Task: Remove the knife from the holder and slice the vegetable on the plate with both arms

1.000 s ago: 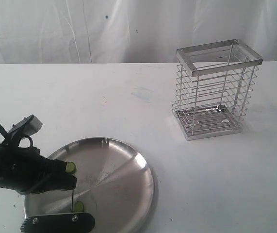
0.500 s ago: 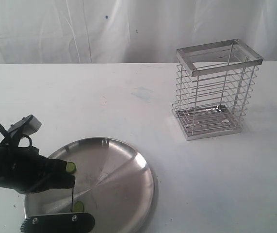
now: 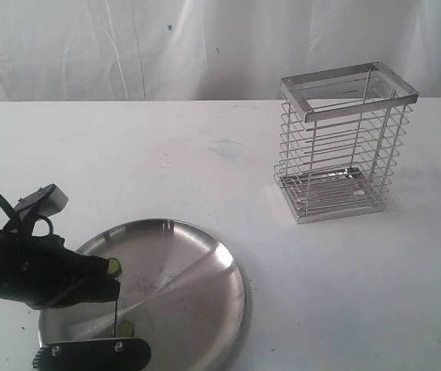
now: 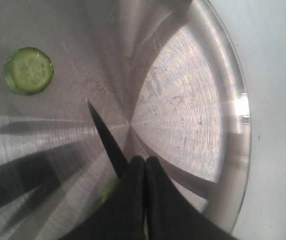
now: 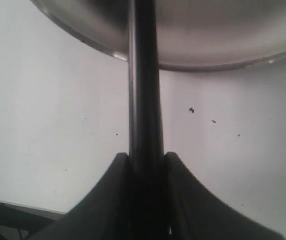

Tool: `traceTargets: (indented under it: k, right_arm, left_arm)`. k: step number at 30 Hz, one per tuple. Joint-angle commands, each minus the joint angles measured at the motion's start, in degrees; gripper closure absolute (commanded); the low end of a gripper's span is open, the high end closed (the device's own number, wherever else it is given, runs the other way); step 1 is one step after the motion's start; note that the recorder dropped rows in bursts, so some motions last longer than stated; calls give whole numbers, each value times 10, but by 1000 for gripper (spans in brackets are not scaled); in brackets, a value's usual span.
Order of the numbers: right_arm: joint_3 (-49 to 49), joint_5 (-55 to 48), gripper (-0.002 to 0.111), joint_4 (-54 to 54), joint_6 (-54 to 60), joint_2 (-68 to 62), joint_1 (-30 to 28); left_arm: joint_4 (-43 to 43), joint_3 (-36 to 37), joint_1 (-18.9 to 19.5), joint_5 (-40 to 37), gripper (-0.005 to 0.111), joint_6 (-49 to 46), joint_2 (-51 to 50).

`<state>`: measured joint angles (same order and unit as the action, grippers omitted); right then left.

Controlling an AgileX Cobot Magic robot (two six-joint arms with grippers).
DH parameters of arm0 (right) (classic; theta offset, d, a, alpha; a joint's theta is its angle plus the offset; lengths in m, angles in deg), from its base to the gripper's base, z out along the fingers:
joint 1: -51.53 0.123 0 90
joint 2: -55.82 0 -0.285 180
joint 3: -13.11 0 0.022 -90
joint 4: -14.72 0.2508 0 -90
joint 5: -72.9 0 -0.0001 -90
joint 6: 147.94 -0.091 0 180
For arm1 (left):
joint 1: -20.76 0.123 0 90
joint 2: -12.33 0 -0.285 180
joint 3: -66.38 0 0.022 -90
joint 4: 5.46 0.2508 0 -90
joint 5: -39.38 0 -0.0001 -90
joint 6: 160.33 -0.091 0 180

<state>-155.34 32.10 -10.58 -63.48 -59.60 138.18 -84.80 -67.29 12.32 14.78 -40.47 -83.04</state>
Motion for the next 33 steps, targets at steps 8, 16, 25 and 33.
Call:
traceTargets:
  k: [8,16,25,33]
  right_arm:
    - [0,2,108,-13,-5,1,1]
    - [0,2,108,-13,-5,1,1]
    - [0,8,108,-13,-5,1,1]
    - [0,0,108,-13,-5,1,1]
  left_arm:
    - [-8,4,-3,-9,107,-1,1]
    - [-12,4,-3,-19,107,-7,1]
    - [-15,4,-3,-19,107,-12,1]
    - [-19,4,-3,-21,107,-14,1]
